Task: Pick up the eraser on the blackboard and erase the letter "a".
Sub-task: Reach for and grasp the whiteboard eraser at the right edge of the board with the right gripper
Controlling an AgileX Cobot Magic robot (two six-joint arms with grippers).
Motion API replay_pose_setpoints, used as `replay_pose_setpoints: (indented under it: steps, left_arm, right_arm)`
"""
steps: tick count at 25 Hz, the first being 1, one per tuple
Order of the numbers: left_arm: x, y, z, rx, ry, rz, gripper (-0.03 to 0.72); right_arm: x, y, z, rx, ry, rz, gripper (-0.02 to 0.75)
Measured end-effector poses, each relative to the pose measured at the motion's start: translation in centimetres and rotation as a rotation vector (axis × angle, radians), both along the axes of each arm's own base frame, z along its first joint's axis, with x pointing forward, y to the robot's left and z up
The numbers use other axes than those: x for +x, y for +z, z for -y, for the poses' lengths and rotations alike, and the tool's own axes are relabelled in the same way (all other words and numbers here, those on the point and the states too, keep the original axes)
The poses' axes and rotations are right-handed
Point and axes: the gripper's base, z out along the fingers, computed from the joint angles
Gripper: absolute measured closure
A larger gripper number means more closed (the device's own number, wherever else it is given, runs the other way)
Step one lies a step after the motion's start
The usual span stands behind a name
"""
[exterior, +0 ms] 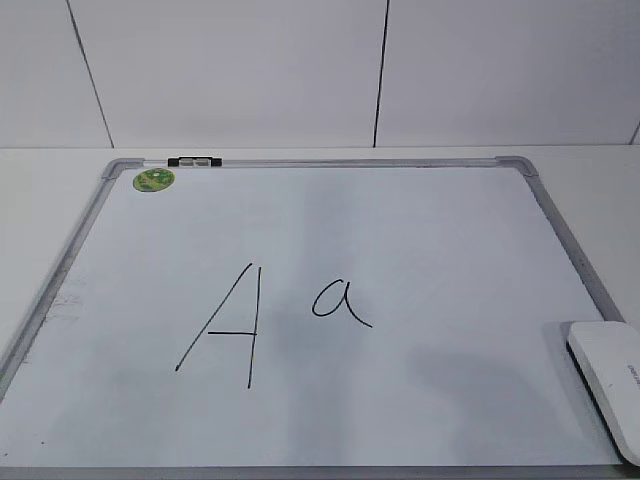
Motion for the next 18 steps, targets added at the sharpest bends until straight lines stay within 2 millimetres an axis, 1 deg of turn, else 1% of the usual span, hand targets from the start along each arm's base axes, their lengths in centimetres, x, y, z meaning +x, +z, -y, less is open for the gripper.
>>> replay_pose_setpoints:
  steps: [18]
  left_arm:
    - [0.0,0.0,0.0,0.0,0.0,0.0,0.443]
  right_arm:
    - [-0.02,0.04,0.22,-0.022,-0.016,0.001,0.181]
